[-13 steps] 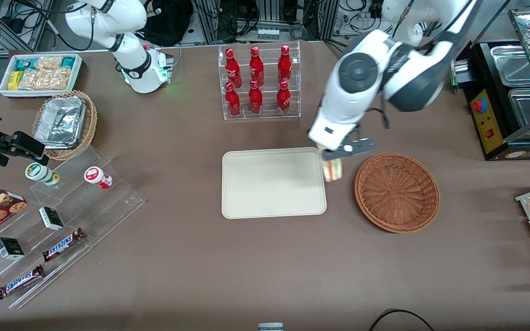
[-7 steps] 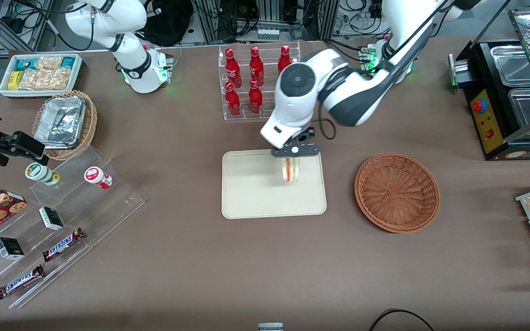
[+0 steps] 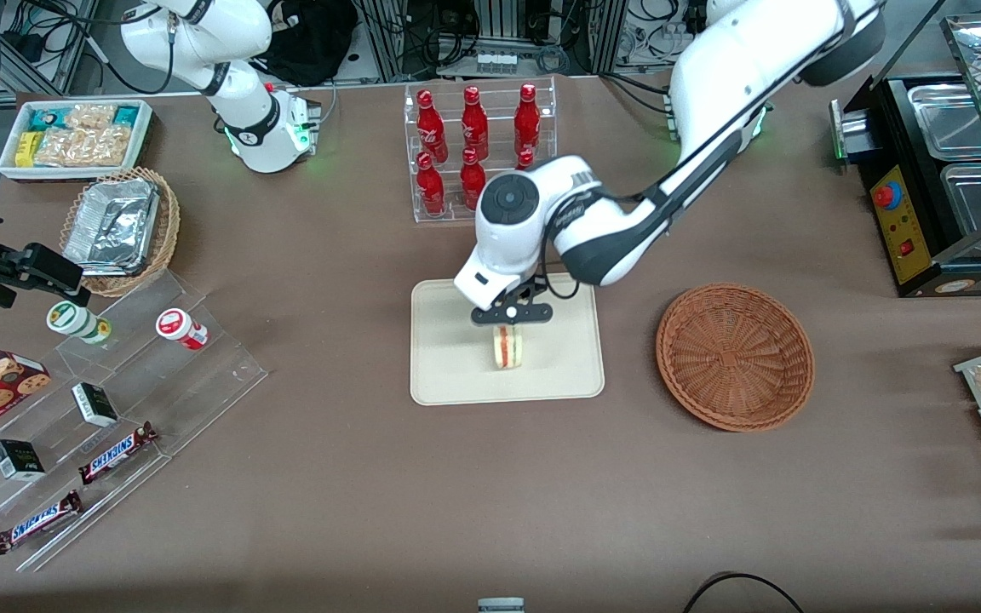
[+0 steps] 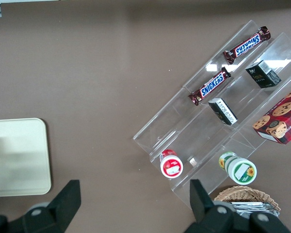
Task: Place sandwich from basket to tray
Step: 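Lower the sandwich onto the tray and open the left gripper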
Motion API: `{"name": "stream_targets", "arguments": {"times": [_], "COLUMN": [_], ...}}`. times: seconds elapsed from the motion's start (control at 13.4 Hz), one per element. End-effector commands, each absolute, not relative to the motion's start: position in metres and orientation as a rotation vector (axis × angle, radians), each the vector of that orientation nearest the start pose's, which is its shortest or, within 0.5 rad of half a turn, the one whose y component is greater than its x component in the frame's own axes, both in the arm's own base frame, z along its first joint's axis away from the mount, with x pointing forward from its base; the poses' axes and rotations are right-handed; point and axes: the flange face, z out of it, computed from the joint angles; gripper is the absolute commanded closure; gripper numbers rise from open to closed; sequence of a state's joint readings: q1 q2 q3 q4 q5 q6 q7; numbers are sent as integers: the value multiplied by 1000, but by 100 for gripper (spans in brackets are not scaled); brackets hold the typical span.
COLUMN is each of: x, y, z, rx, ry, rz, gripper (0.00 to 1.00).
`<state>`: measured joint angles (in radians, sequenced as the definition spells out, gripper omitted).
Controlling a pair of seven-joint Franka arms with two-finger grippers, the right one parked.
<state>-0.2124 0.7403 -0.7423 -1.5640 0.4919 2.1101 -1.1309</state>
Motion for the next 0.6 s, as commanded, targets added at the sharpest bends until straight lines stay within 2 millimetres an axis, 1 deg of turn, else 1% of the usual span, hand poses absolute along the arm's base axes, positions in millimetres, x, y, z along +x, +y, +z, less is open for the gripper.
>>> {"name": "stream_targets", "arguments": {"times": [0.0,0.15,0.22,0.3,0.37,0.45,0.52], "x": [486,480,481,481,481,481,483], "y": [-512,-515,-514,-514,-514,-514,-512], "z": [270,256,253,252,252,253,258], "rx": [-3161,-3147,-3145,-3145,-3146,-3144,-3143], "ry": [-119,-108,-114,-116,-117,-116,-124], "rz": [18,26,36,41,43,40,34], "gripper": [93,91,85,64,24,6,1]}}
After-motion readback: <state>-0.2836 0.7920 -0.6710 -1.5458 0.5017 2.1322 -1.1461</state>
